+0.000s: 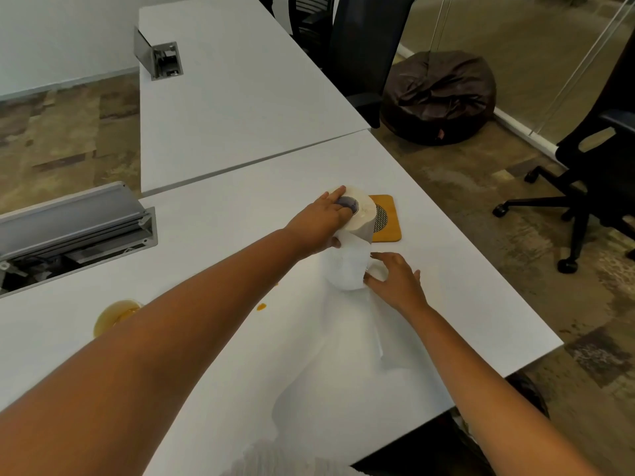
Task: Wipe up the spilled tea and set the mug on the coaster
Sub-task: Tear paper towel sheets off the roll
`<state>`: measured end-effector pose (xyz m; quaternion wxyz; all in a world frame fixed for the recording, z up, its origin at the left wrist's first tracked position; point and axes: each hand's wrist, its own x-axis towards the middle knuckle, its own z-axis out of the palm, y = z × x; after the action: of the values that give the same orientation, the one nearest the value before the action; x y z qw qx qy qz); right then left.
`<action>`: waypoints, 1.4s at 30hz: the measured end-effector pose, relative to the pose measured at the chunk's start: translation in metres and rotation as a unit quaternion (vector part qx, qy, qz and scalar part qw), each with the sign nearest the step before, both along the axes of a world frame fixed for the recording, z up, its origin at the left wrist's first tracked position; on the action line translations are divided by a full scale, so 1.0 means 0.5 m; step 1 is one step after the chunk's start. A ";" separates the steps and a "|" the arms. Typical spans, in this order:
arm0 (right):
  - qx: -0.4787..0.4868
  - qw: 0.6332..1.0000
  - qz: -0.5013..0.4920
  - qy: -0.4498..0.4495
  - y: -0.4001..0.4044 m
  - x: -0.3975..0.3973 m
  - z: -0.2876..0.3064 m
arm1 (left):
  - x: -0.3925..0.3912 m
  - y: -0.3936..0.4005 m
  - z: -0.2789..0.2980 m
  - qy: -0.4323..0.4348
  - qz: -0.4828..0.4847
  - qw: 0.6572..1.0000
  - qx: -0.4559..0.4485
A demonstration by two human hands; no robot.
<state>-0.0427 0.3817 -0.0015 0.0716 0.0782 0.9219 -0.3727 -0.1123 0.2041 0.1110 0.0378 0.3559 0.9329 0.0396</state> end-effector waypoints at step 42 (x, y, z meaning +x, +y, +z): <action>0.074 0.996 -0.015 0.045 -0.003 0.054 0.005 | 0.010 0.004 0.001 0.005 -0.004 1.000 0.015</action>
<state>-0.0156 0.3800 0.0011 0.0186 0.0803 0.9479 -0.3078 -0.1073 0.2060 0.1117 0.0280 0.3600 0.9311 0.0519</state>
